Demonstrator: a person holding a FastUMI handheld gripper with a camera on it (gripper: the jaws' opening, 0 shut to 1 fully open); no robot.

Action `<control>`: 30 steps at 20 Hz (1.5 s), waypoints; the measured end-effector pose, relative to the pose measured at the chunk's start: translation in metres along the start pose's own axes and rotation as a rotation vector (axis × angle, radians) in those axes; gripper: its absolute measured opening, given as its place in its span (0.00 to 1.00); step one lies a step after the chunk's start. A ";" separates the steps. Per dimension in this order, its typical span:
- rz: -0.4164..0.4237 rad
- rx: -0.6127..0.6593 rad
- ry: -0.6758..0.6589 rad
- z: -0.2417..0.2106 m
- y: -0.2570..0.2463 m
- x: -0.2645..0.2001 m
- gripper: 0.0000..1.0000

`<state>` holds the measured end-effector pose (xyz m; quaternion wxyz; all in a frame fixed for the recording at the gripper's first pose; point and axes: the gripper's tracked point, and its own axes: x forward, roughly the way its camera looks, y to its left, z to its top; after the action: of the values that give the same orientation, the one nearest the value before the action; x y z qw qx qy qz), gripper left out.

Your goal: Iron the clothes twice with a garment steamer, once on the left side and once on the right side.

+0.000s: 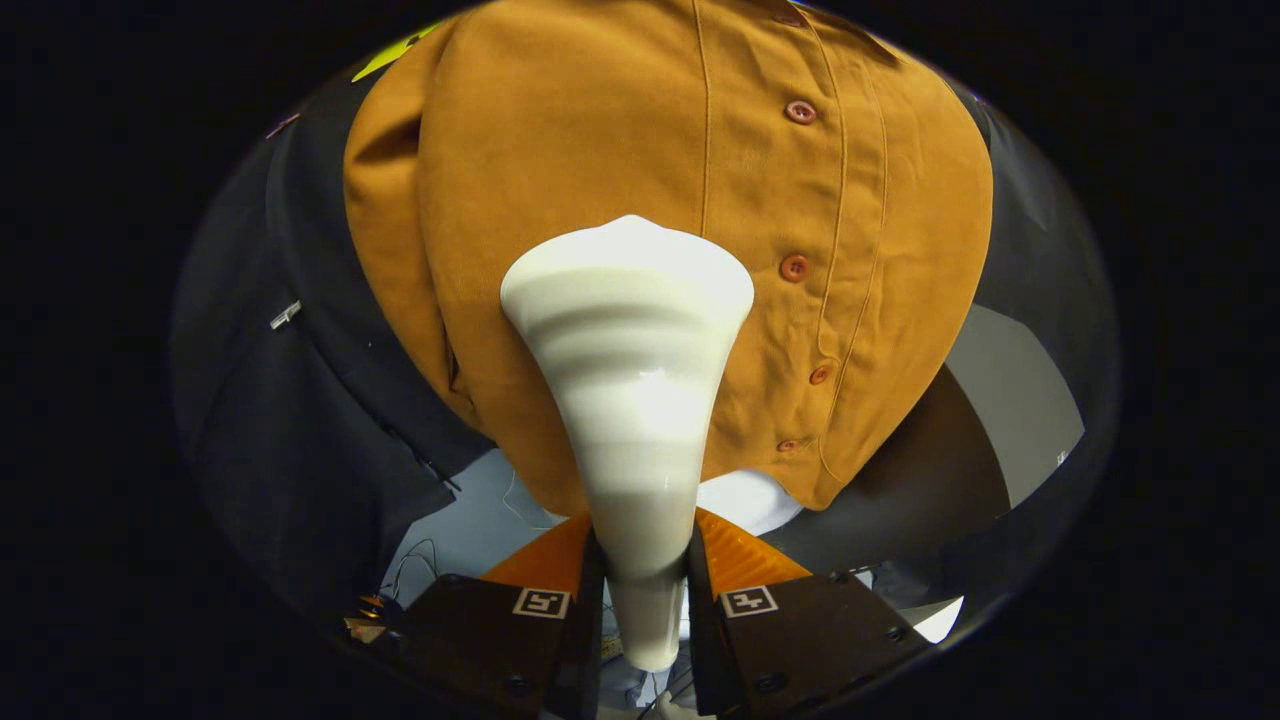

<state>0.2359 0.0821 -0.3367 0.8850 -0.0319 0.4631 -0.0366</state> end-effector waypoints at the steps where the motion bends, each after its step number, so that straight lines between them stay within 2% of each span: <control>1: 0.000 0.000 0.008 -0.004 0.000 0.002 0.40; 11: -0.002 -0.004 0.028 -0.024 -0.007 -0.003 0.40; 23: -0.053 0.054 -0.254 0.069 -0.075 -0.096 0.40; 30: -0.081 0.109 -0.413 0.103 -0.120 -0.153 0.40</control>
<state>0.2300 -0.0204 -0.1423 0.9592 -0.0094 0.2678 -0.0900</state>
